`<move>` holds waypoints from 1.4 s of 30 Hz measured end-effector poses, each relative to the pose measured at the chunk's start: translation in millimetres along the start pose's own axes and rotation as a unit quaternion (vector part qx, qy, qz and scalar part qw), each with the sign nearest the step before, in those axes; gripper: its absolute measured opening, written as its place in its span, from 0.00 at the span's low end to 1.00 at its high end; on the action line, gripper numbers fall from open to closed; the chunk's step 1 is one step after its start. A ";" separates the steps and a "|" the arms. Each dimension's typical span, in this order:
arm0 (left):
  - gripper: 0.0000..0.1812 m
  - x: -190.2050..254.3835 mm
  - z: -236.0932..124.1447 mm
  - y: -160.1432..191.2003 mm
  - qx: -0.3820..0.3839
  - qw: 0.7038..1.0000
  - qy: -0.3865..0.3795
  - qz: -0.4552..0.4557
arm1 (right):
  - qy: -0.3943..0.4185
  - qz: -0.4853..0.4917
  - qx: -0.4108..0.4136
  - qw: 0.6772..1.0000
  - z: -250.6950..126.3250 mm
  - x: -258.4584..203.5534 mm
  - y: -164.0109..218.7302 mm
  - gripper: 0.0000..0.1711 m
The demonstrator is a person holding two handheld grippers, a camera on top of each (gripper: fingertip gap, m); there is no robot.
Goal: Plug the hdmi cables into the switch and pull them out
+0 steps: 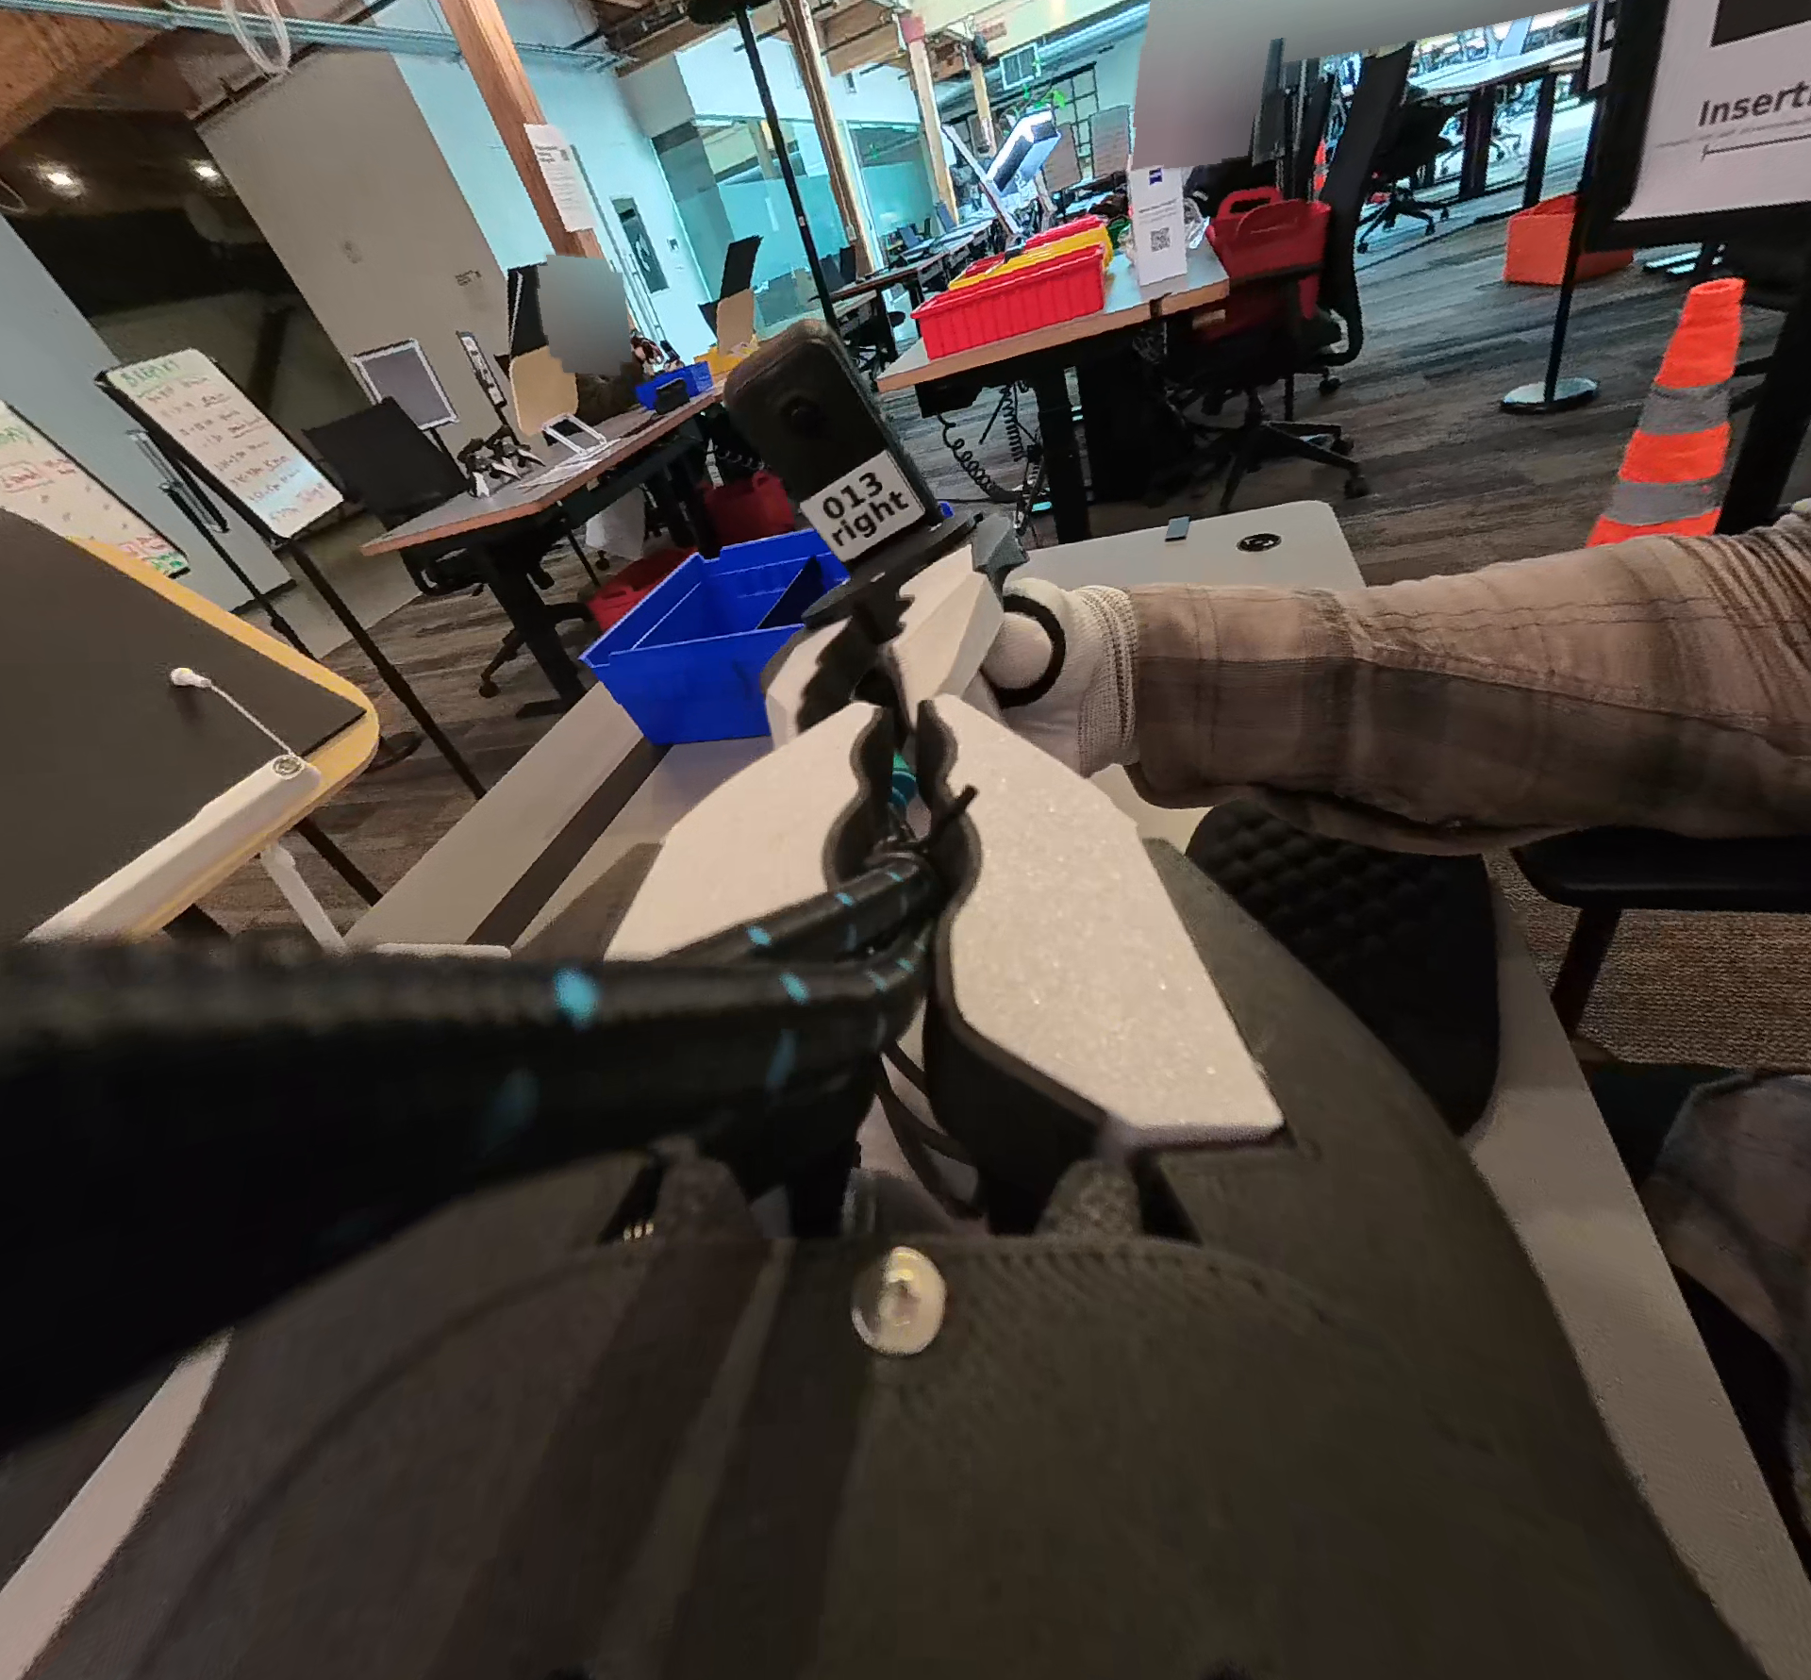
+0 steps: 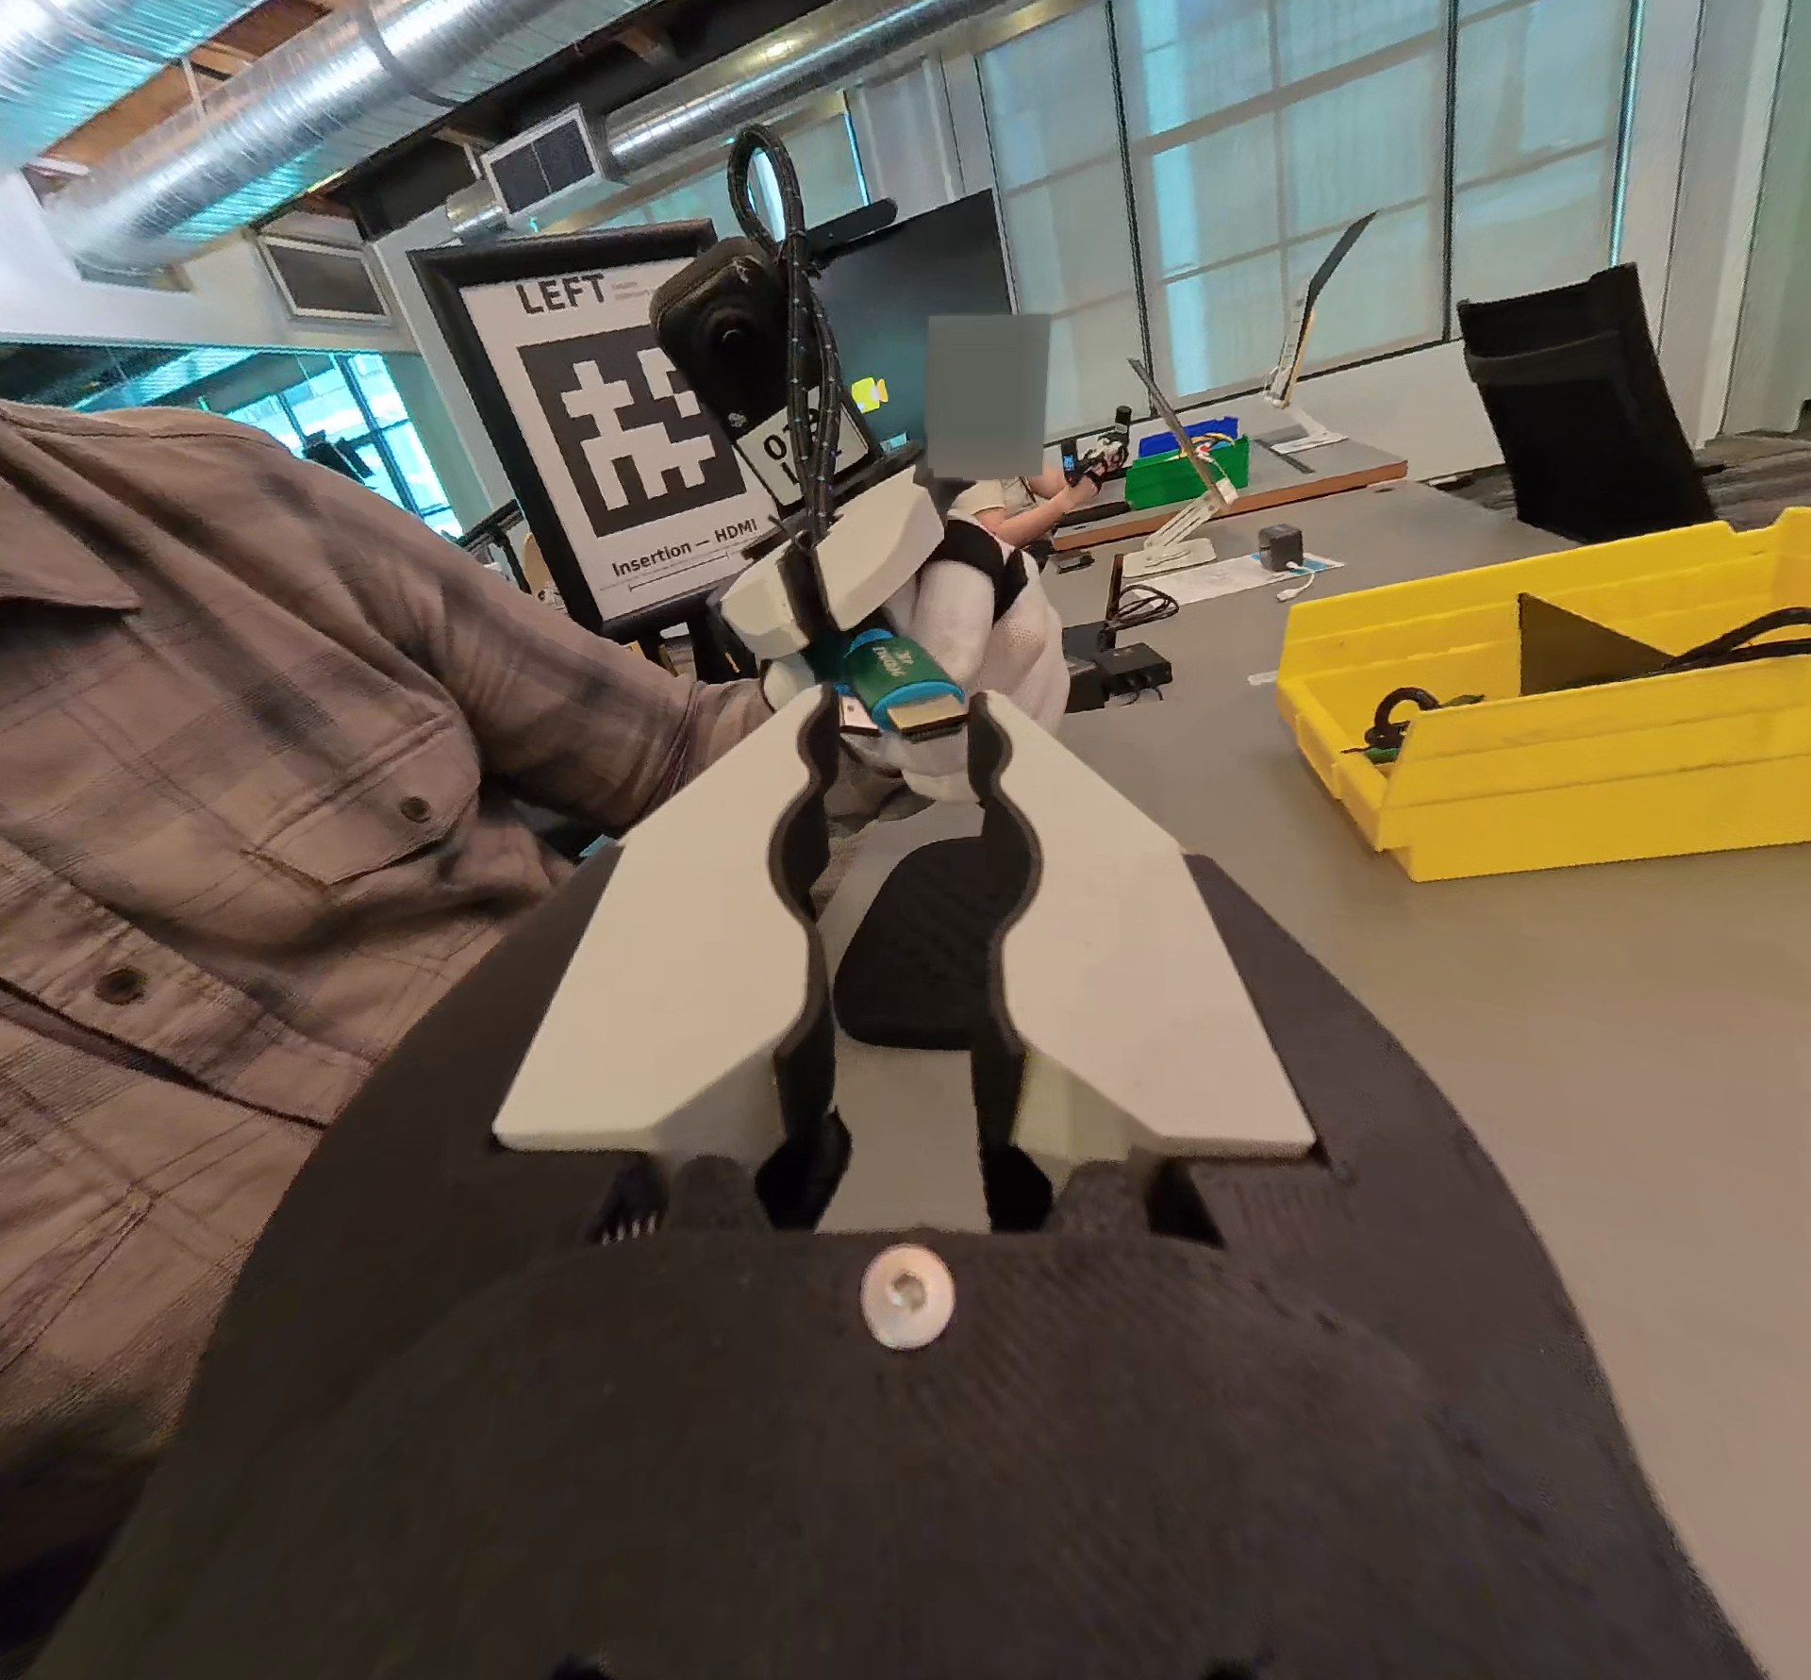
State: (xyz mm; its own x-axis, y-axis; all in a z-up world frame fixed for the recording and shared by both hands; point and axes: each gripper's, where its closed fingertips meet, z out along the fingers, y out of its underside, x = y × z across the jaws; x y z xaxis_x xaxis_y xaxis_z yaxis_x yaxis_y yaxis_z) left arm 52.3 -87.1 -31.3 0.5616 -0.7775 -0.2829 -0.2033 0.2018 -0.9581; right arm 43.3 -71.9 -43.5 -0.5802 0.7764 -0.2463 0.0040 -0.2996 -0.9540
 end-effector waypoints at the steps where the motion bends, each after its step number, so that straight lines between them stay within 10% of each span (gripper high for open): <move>1: 0.02 1.3 0.0 -0.2 0.002 1.000 0.003 0.000 | -0.002 0.000 0.001 1.000 1.0 -0.5 0.0 0.13; 20: 0.03 2.4 -3.4 -8.0 0.014 1.000 0.003 0.005 | -0.041 -0.004 0.028 0.999 9.0 -10.7 -4.4 0.10; 28: 0.19 -8.1 2.9 5.9 -0.039 0.999 -0.035 -0.004 | -0.014 -0.040 0.024 0.999 7.2 -8.3 -8.6 0.10; 42: 0.12 -9.1 4.7 1.9 -0.035 0.996 -0.028 -0.081 | 0.007 -0.088 0.020 0.996 6.9 -9.8 -11.9 0.10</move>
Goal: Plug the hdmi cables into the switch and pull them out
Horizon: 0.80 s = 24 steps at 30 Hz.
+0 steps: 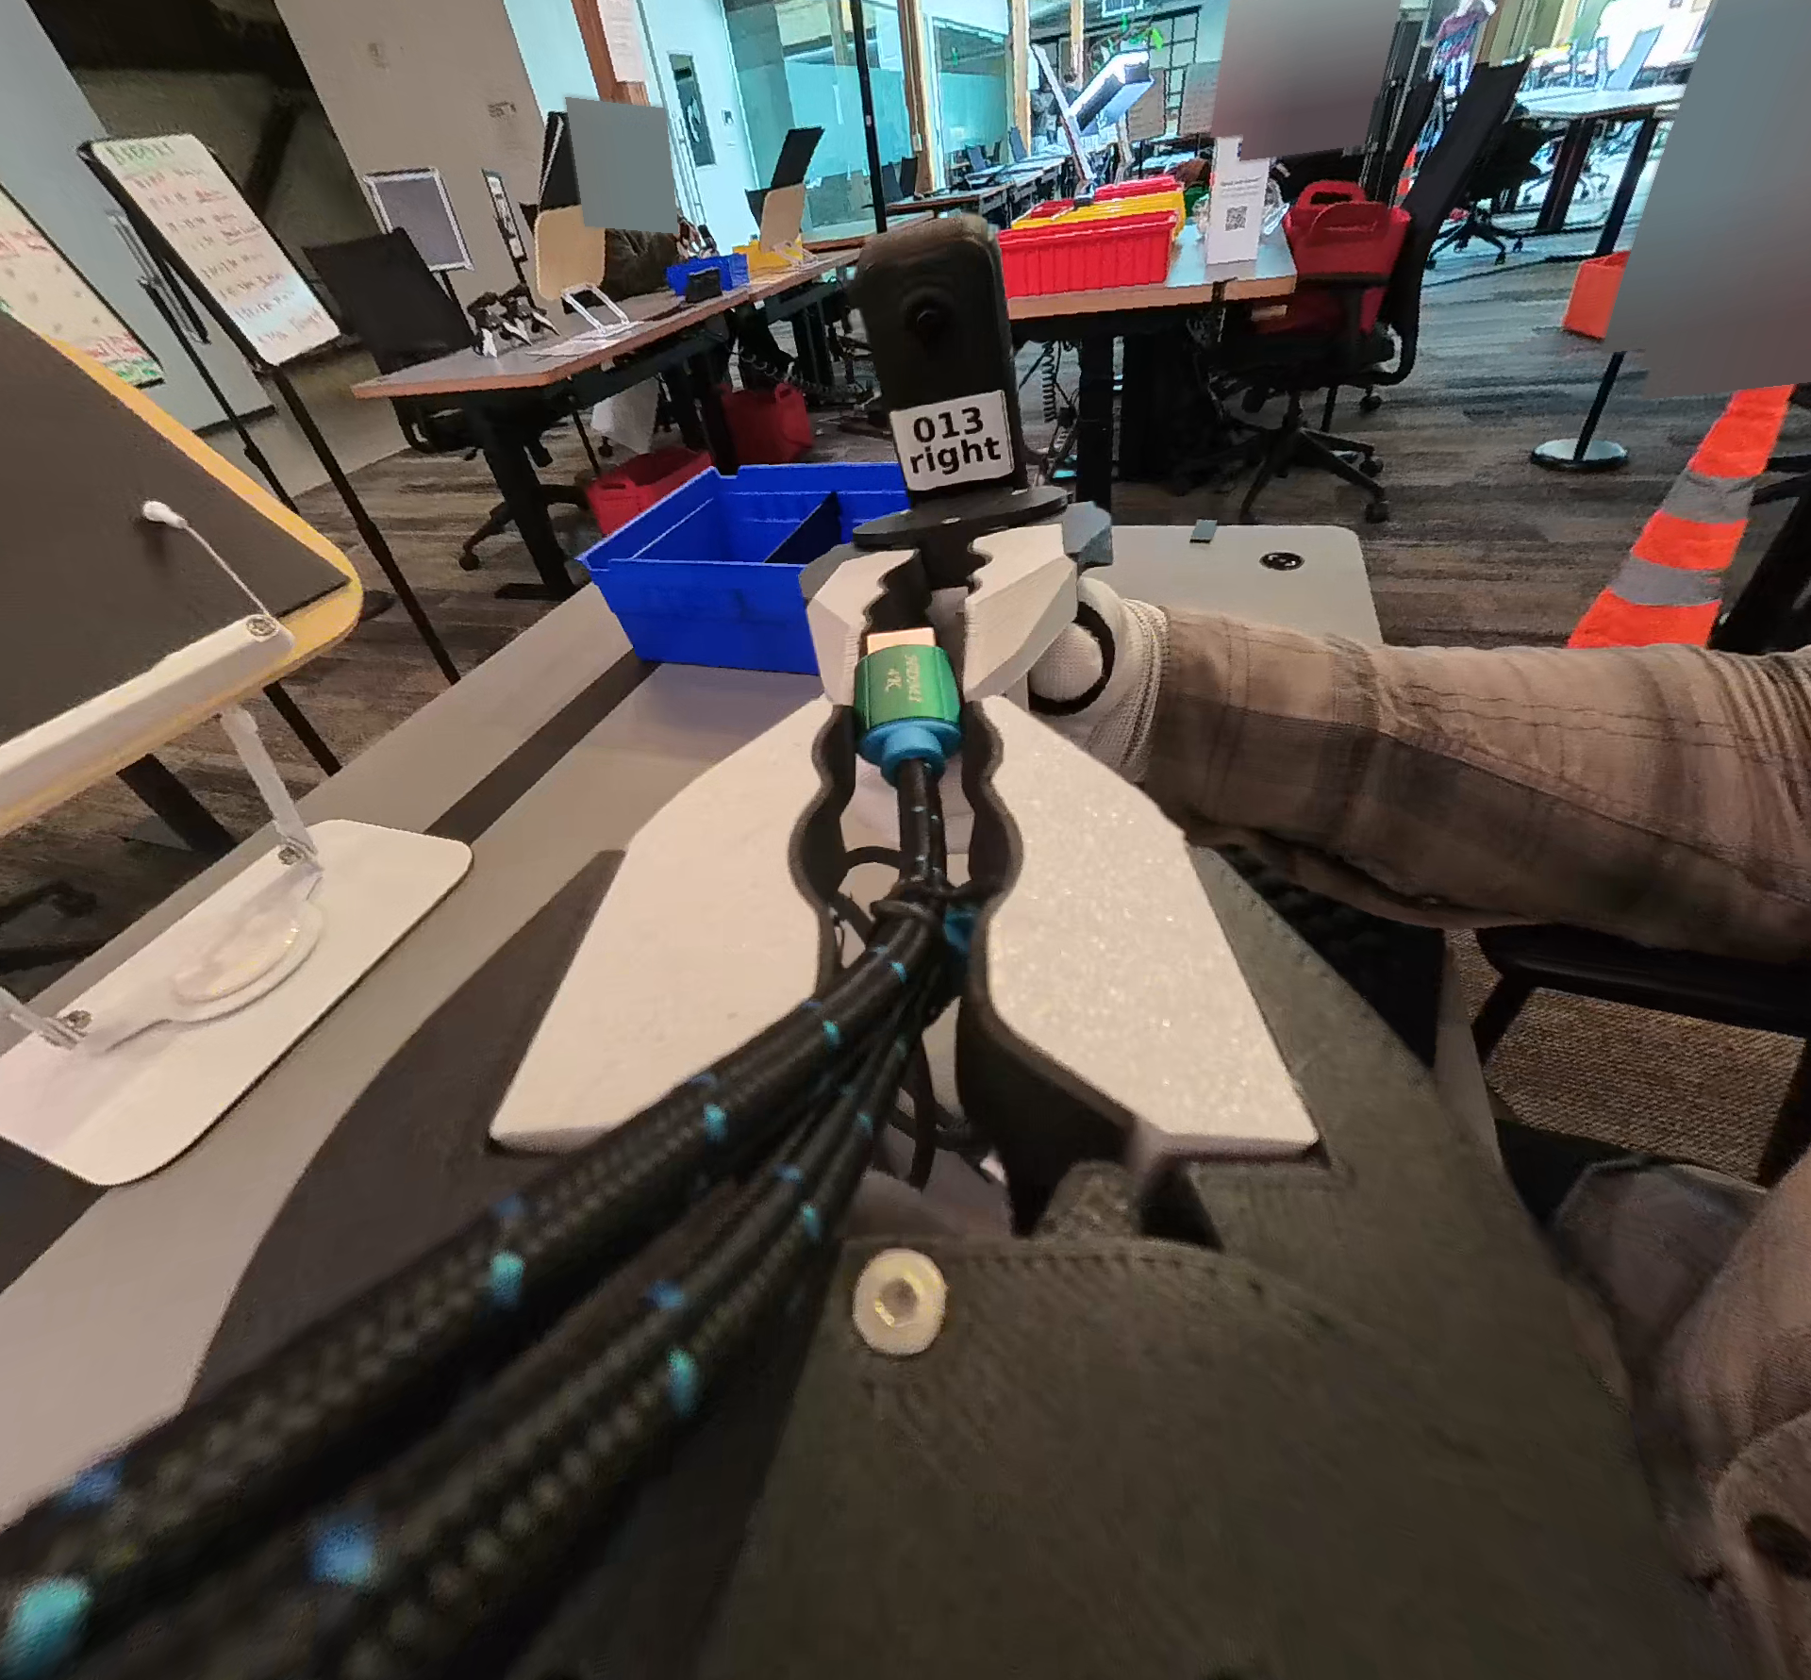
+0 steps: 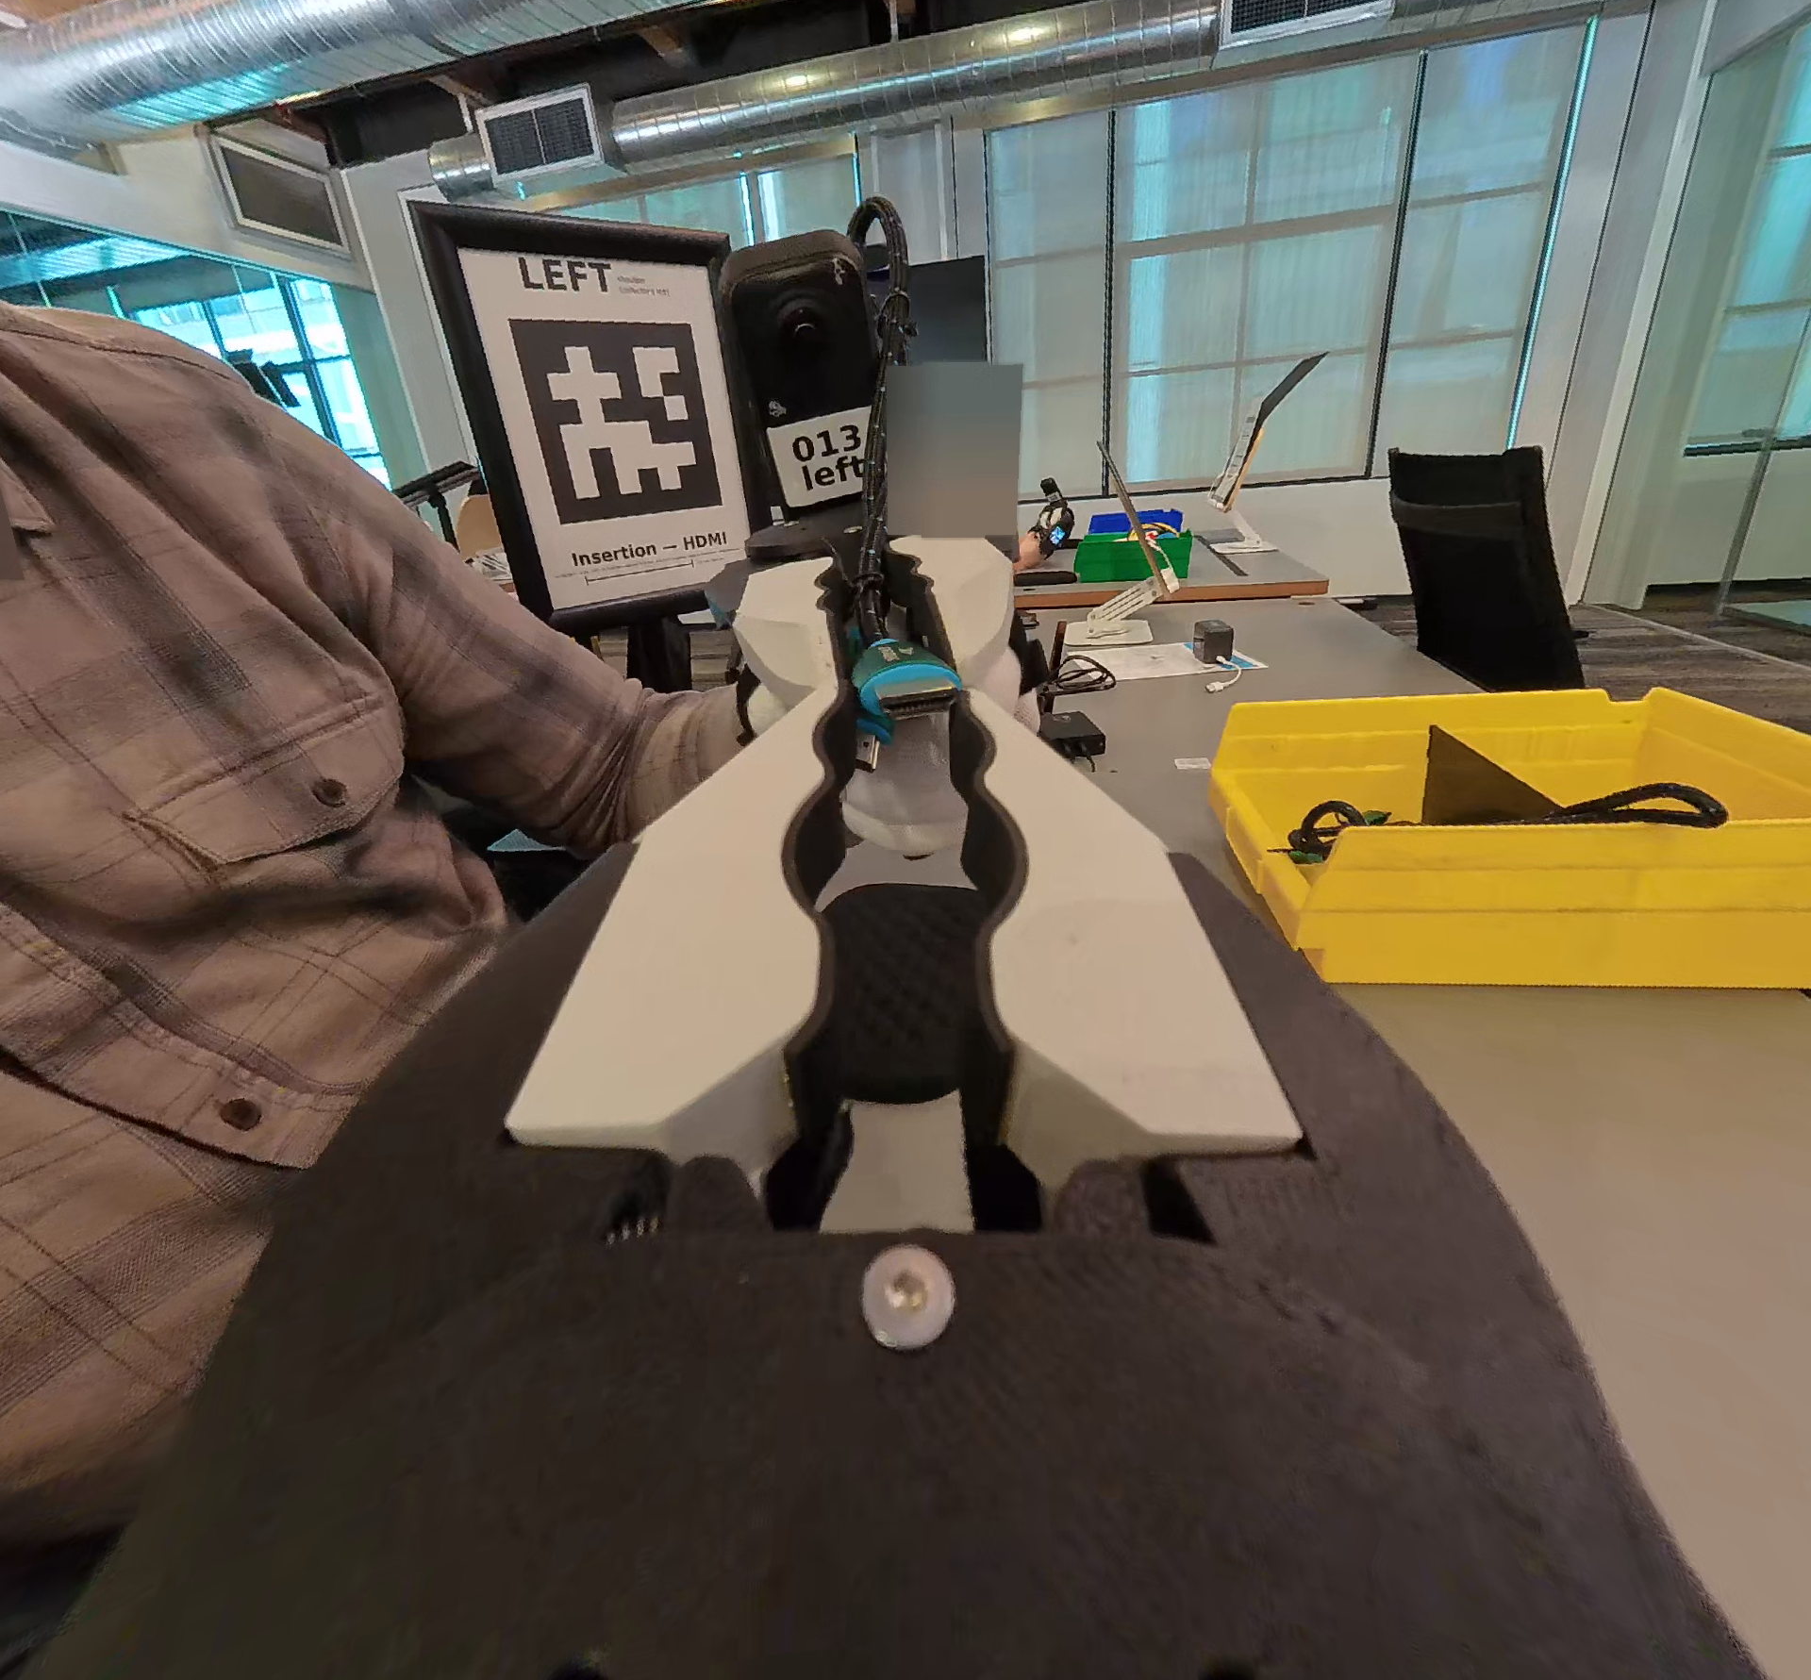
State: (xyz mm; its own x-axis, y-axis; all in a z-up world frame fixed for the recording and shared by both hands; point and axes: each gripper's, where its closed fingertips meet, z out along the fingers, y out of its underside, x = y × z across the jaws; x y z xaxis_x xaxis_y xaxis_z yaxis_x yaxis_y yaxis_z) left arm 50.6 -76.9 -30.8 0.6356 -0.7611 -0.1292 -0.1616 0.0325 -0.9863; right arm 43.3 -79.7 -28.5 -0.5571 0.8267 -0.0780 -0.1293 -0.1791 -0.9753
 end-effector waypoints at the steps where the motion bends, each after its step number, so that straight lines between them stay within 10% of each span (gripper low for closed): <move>1: 0.12 -0.3 -0.1 0.1 0.001 1.000 0.001 -0.001 | 0.002 0.000 -0.001 1.000 0.2 0.3 -0.1 0.10; 12: 0.12 -28.7 -14.0 13.4 -0.072 0.992 -0.057 0.083 | 0.106 -0.029 -0.089 0.990 -14.9 26.0 11.0 0.17; 24: 0.12 -59.7 -35.4 23.4 -0.113 0.984 -0.093 0.098 | 0.238 -0.105 -0.461 0.849 -5.9 66.9 119.0 0.27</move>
